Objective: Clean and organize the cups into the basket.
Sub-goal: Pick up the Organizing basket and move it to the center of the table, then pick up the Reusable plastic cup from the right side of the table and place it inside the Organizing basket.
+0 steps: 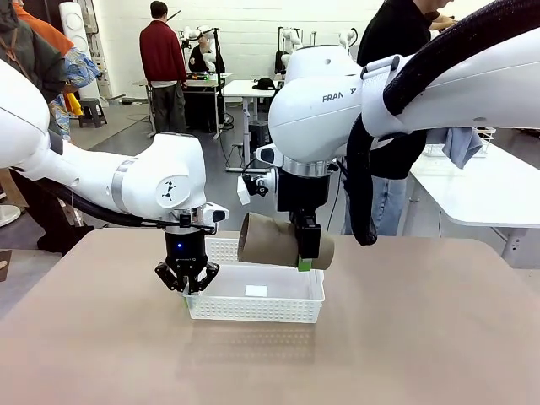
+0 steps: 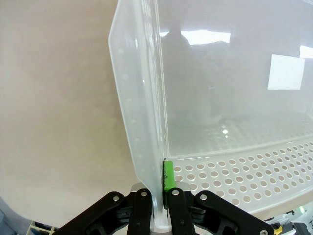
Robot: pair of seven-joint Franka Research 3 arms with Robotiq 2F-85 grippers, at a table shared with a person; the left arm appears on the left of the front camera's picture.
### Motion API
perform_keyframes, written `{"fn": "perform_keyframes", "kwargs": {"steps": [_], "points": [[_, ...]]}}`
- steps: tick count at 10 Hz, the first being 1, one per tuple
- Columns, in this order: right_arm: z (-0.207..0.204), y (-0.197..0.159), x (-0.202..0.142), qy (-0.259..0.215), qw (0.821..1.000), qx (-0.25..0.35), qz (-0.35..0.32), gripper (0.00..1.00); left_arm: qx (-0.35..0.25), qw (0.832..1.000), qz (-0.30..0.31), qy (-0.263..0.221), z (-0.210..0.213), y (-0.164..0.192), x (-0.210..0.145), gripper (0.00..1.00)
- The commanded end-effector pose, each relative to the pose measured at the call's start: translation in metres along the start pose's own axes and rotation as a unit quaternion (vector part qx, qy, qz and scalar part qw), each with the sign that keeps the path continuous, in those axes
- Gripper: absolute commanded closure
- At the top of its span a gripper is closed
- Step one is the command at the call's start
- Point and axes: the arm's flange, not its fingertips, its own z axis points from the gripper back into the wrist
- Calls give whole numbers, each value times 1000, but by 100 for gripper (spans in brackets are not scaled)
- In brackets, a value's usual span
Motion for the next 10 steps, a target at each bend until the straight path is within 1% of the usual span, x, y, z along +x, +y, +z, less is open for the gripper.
{"fn": "perform_keyframes", "kwargs": {"steps": [1,2,3,4,7,10], "points": [[3,3,1,10,1000,-5,-9,21,2,1000,-2,2,-3,-1,-1,100],[0,0,0,0,1000,0,0,21,2,1000,-2,2,-3,-1,-1,100],[-17,-14,-7,-26,999,21,-2,21,2,1000,-2,2,-3,-1,-1,100],[-31,-25,-8,-40,999,28,-9,21,2,1000,-2,2,-3,-1,-1,100],[-67,-56,-3,-45,997,45,-30,21,2,1000,-2,2,-3,-1,-1,100],[-88,-78,-4,-50,996,56,-44,21,2,1000,-2,2,-3,-1,-1,100]]}}
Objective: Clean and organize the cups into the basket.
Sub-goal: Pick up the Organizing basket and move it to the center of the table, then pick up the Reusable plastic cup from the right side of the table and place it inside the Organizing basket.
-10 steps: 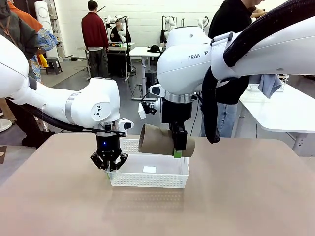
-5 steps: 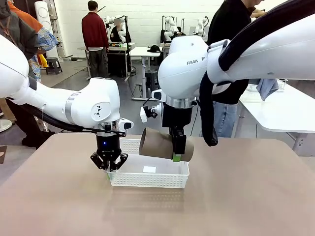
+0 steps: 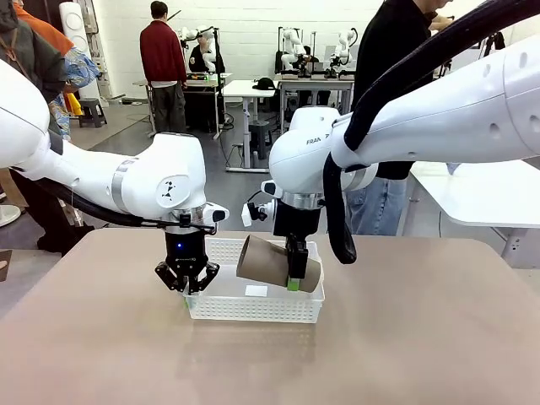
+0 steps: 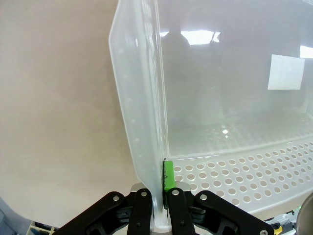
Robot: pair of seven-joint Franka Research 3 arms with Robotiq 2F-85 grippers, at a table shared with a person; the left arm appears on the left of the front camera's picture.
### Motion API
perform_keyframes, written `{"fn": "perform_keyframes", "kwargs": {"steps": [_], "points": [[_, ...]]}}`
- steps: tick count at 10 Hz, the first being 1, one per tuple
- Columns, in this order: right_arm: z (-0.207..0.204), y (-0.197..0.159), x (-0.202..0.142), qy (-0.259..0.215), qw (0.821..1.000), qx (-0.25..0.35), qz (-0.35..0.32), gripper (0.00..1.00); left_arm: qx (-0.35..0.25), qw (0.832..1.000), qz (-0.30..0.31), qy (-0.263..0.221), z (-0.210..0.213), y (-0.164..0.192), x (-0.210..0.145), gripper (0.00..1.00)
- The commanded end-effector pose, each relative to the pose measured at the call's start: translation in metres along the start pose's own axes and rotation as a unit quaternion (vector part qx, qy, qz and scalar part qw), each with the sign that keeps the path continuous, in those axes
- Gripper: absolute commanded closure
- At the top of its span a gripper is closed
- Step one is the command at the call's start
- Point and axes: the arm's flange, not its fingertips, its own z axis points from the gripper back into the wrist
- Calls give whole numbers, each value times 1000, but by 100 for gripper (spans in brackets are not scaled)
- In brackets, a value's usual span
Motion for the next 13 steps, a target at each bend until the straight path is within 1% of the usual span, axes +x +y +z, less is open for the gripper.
{"fn": "perform_keyframes", "kwargs": {"steps": [1,3,5,9,13], "points": [[1,-10,2,-7,1000,0,-9,21,2,1000,-2,2,-3,-1,-1,100],[-6,-21,-3,-12,1000,-2,-10,21,2,1000,-2,2,-3,-1,-1,100],[-12,-29,-9,-5,1000,8,-22,21,2,1000,-2,2,-3,-1,-1,100],[-36,-48,-19,9,998,54,-26,21,2,1000,-2,2,-3,-1,-1,100],[-55,-58,-21,24,996,84,-27,21,2,1000,-2,2,-3,-1,-1,100]]}}
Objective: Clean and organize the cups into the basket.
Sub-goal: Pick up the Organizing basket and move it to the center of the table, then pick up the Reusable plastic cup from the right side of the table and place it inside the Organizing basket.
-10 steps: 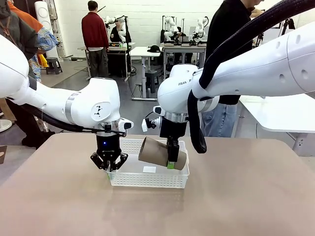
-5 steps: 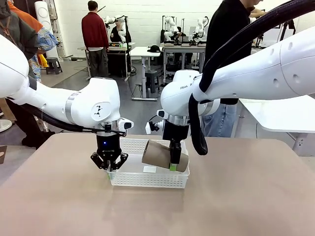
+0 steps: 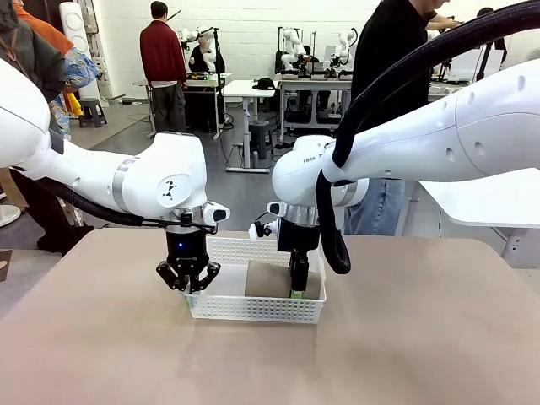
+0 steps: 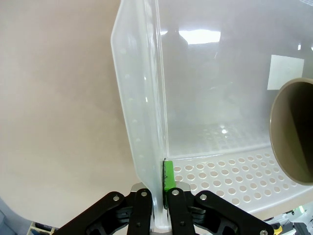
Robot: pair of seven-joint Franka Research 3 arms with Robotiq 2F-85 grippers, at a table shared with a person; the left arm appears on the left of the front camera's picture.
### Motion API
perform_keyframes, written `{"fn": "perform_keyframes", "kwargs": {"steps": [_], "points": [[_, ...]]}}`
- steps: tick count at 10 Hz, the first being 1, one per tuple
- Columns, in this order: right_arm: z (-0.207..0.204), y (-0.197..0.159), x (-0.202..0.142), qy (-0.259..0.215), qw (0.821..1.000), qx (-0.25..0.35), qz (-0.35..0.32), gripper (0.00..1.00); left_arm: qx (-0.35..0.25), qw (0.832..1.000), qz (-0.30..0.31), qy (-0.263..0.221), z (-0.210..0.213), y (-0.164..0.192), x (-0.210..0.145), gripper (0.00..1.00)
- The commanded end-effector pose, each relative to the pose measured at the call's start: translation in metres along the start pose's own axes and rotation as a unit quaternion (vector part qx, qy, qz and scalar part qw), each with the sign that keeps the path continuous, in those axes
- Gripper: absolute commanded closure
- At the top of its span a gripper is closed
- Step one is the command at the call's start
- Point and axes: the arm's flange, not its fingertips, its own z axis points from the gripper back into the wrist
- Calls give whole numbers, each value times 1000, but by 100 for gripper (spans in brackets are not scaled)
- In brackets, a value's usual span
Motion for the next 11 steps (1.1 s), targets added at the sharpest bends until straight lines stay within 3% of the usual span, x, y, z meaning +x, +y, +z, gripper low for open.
{"fn": "perform_keyframes", "kwargs": {"steps": [1,2,3,4,8,10,11], "points": [[2,-7,-4,19,1000,13,1,21,3,1000,0,4,-4,2,-1,100],[3,-6,-3,17,1000,17,3,16,3,1000,0,4,-4,2,-1,100],[3,-6,-3,16,1000,18,4,3,3,1000,0,4,-4,2,-1,100],[4,-5,-2,14,1000,17,6,0,3,1000,0,4,-4,2,-1,100],[12,-2,-3,-2,1000,13,14,0,3,1000,0,4,-4,2,-1,100],[64,27,-17,-66,996,-39,33,0,3,1000,0,4,-4,2,-1,100],[100,48,-43,-85,993,-63,46,0,3,1000,0,4,-4,2,-1,100]]}}
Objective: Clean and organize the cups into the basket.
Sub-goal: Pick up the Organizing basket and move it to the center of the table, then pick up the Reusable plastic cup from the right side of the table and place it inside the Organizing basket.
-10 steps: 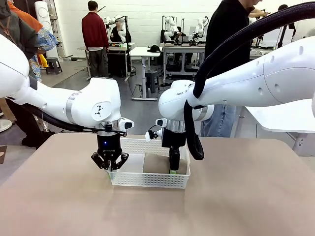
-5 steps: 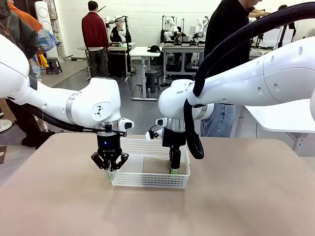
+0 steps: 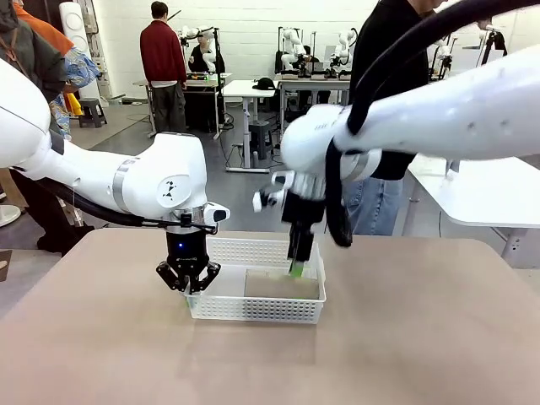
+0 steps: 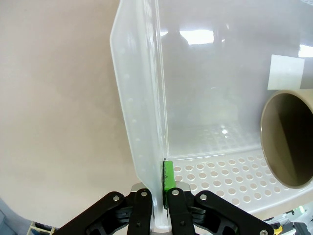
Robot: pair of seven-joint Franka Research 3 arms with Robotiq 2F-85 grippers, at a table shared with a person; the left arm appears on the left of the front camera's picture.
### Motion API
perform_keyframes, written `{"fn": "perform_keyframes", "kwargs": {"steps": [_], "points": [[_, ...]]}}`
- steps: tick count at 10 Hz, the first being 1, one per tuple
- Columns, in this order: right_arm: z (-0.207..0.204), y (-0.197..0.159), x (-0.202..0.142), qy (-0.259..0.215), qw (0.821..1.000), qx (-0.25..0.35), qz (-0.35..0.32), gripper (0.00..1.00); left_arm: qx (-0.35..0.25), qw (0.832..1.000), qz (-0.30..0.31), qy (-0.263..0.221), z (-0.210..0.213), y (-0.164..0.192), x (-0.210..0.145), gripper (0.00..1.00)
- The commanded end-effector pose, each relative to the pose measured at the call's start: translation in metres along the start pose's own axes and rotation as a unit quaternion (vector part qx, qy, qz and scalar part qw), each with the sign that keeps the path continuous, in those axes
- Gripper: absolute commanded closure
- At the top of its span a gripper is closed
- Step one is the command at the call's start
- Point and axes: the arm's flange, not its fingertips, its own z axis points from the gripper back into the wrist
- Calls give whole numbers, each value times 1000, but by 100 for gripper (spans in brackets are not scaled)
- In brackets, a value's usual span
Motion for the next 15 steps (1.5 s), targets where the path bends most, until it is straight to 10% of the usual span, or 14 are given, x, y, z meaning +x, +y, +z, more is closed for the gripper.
{"fn": "perform_keyframes", "kwargs": {"steps": [1,3,7,15], "points": [[62,47,-57,-87,995,-47,33,0,3,1000,0,3,-3,1,-1,100],[113,64,-123,-238,968,-72,46,0,3,1000,0,3,-3,1,-1,100],[120,61,-244,-395,911,-76,91,0,3,1000,0,3,-3,1,-1,100],[83,65,-407,-538,827,-159,-42,0,3,1000,0,3,-3,1,-1,100]]}}
